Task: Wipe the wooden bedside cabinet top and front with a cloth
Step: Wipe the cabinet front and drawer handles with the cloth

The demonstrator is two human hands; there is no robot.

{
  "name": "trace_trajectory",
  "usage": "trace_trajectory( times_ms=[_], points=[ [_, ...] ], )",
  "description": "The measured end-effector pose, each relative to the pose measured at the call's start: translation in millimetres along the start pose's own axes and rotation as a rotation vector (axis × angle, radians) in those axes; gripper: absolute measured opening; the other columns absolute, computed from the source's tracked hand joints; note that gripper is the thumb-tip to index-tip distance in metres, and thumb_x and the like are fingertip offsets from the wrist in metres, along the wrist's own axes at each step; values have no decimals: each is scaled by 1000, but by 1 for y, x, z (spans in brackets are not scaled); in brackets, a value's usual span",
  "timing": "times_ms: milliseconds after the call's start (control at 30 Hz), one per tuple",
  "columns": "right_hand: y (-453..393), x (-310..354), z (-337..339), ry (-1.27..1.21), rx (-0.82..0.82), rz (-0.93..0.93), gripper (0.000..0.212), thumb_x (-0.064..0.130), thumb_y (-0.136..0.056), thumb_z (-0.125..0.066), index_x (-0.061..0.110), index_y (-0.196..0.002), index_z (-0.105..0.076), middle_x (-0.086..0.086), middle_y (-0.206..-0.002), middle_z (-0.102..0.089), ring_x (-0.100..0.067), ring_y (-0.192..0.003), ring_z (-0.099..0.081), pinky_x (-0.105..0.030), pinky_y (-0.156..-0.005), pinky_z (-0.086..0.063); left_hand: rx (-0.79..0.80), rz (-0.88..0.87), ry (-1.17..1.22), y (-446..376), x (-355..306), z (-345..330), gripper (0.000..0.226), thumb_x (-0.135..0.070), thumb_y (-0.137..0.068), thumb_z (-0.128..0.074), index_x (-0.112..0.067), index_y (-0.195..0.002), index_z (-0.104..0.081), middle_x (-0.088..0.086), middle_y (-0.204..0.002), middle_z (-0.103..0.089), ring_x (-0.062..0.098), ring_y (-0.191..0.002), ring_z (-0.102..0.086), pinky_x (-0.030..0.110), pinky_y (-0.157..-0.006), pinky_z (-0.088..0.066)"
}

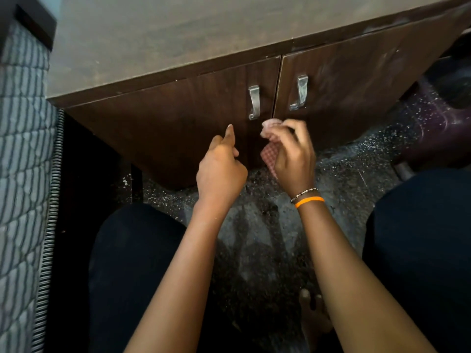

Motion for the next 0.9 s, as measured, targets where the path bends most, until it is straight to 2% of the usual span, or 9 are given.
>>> trace_trajectory(
  times_ms=[100,167,267,367,467,600,667,800,900],
  points=[
    [-24,19,32,-10,-231,21,41,-7,-74,-41,6,-102,-68,-16,-107,-56,-28,-100,-56,-37,-87,-49,-54,-72,-51,4,-22,5,70,4,-81,-42,-20,-145,-26,0,-113,-50,21,-98,-55,29,-68,-38],
    [-39,36,40,-19,-294,112,40,-9,-75,-42,5,-101,-69,-12,-108,-56,-26,-100,-56,-33,-88,-49,-72,-110,-91,7,-31,7,69,2,-82,-41,-21,-145,-26,0,-118,-50,19,-99,-55,27,-65,-35],
    [-64,63,33,36,-167,369,29,1,-85,-49,12,-99,-72,-4,-108,-61,-23,-93,-61,-32,-78,-53,-106,-120,-123,7,-37,8,68,0,-83,-40,-22,-145,-25,1,-119,-50,24,-100,-56,33,-67,-38],
    [-80,63,29,310,-42,547,19,10,-83,-60,19,-96,-71,-6,-97,-66,-24,-79,-60,-35,-58,-50,-113,-135,-148,7,-44,7,68,0,-82,-39,-21,-145,-26,3,-118,-50,30,-100,-56,38,-72,-44],
    [-85,45,46,227,-130,378,25,6,-77,-53,17,-91,-71,-12,-90,-61,-25,-81,-59,-32,-64,-49,-125,-141,-161,5,-47,4,68,1,-81,-41,-21,-145,-27,4,-116,-50,30,-98,-56,40,-72,-44],
    [-91,-2,76,-41,-521,-153,29,-7,-64,-47,4,-84,-65,-6,-86,-50,-8,-81,-54,-12,-82,-45,-202,-181,-161,5,-49,6,68,4,-81,-41,-18,-144,-30,4,-112,-52,27,-89,-57,35,-65,-44],
    [-94,-17,86,-137,-613,-246,29,-9,-64,-45,-1,-84,-64,4,-90,-48,-11,-88,-62,-21,-89,-50,-254,-242,-174,6,-51,7,67,6,-79,-42,-12,-143,-31,8,-110,-53,28,-82,-57,38,-62,-48],
    [-88,18,67,-51,-440,-37,30,-7,-73,-53,8,-95,-68,-11,-95,-59,6,-91,-55,-8,-86,-43,-341,-300,-319,4,-59,1,66,1,-73,-48,-9,-138,-40,13,-109,-54,33,-83,-53,35,-61,-32],
    [-84,45,43,141,-184,355,16,8,-85,-60,15,-95,-70,-7,-95,-65,-17,-84,-62,-33,-68,-55,-417,-291,-391,4,-66,-1,70,-4,-68,-54,-13,-136,-42,11,-116,-51,33,-93,-47,37,-67,-33]
  ],
)
Point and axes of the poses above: each hand's wrist, its own y-axis away from the middle knuckle, its own z-axis out of the back of the hand, x = y × z, the point moved 3 cm from there along -y, towards the middle knuckle
